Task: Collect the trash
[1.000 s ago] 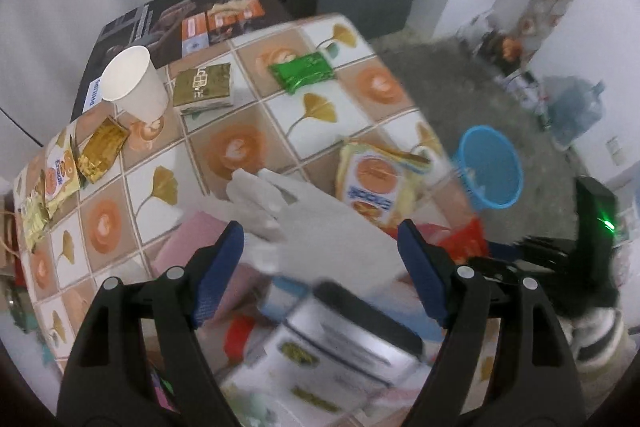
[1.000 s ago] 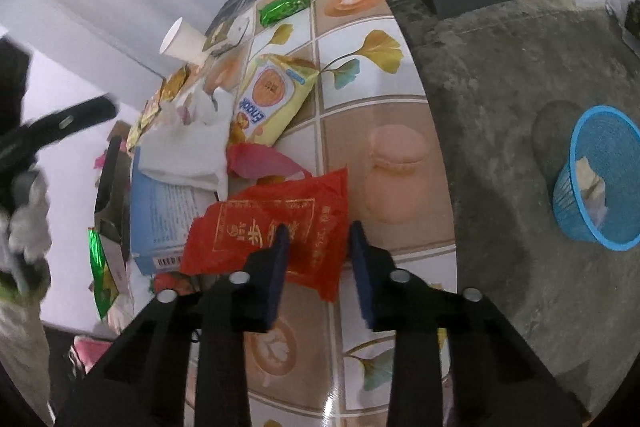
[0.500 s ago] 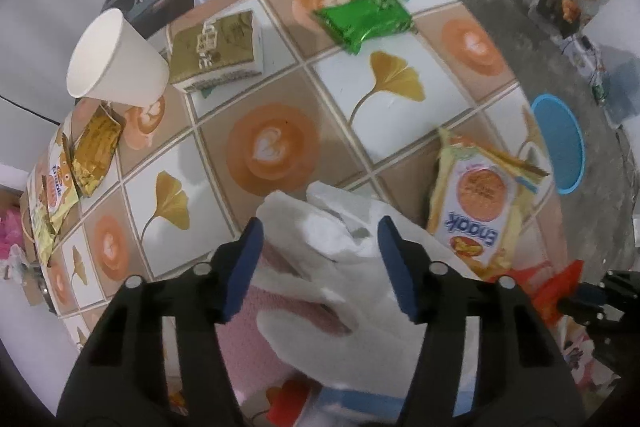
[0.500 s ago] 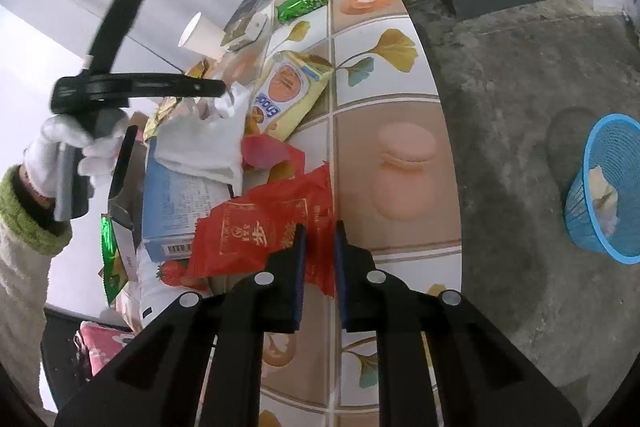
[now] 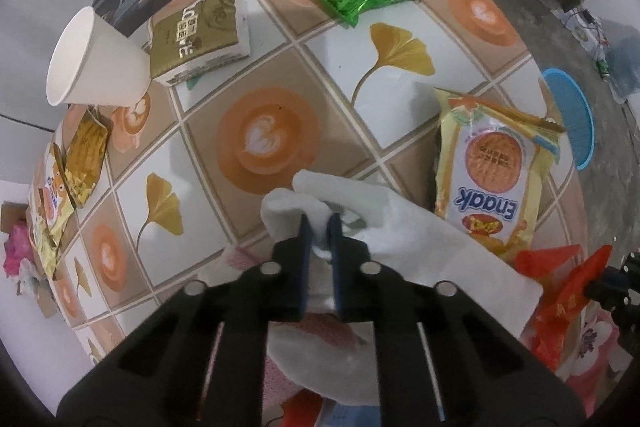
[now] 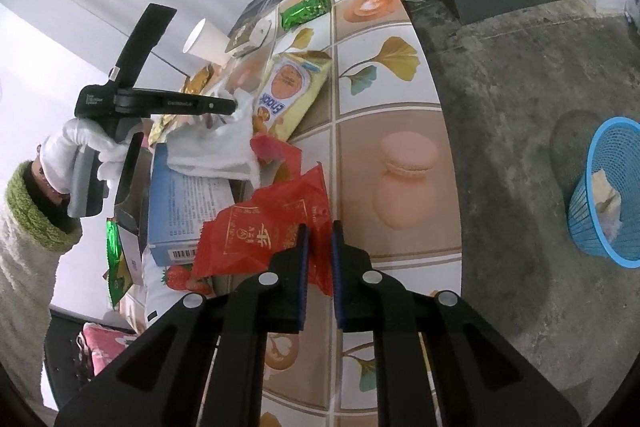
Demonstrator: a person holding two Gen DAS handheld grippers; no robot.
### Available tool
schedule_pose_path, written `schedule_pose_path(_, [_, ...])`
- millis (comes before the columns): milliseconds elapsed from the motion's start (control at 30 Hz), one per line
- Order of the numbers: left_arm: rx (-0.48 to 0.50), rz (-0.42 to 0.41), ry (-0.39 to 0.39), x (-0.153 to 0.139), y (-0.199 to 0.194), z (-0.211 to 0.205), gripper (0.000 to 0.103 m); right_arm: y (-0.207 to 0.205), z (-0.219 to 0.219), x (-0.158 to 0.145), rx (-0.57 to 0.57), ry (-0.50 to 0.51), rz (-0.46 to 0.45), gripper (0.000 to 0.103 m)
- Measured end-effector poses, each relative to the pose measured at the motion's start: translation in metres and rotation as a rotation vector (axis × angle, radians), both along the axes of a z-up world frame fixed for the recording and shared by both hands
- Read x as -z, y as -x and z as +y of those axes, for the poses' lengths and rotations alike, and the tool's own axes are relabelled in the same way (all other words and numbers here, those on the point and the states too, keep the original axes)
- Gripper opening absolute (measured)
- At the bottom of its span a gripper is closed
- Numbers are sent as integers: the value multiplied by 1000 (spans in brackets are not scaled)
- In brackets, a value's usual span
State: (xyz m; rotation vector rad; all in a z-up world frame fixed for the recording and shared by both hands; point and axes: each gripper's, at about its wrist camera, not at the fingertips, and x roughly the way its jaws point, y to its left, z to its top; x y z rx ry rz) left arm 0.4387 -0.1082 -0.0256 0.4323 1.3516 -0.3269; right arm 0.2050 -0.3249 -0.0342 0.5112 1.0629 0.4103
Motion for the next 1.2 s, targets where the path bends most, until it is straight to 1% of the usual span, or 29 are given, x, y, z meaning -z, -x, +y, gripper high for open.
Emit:
schedule_pose_path(133, [-2, -25, 38, -8, 0, 2, 3, 1, 0, -3, 7, -8, -10, 9])
schedule_pose_path(267, [-9, -52, 83, -23, 3, 5, 3, 3, -1, -8, 14, -17, -25, 9])
schedule_pose_path(367, [-4, -86, 107, -40, 7, 8, 3, 6, -3, -13, 18, -22, -41, 8])
schedule_pose_path(533, [-12, -139, 126, -67, 14, 8, 3, 10, -7, -25, 27, -35, -69, 7])
schedule_pose_path(667, [-22, -180, 162, -92, 14, 14, 3, 15, -11, -36, 35, -46, -96, 7])
schedule_pose_path(1033, [-27, -277, 194, -152, 41, 17, 3, 37, -20, -63, 52, -86, -160, 7])
schedule_pose_path(1200, [-30, -326, 220, -180, 56, 19, 2, 48, -22, -78, 57, -102, -192, 7])
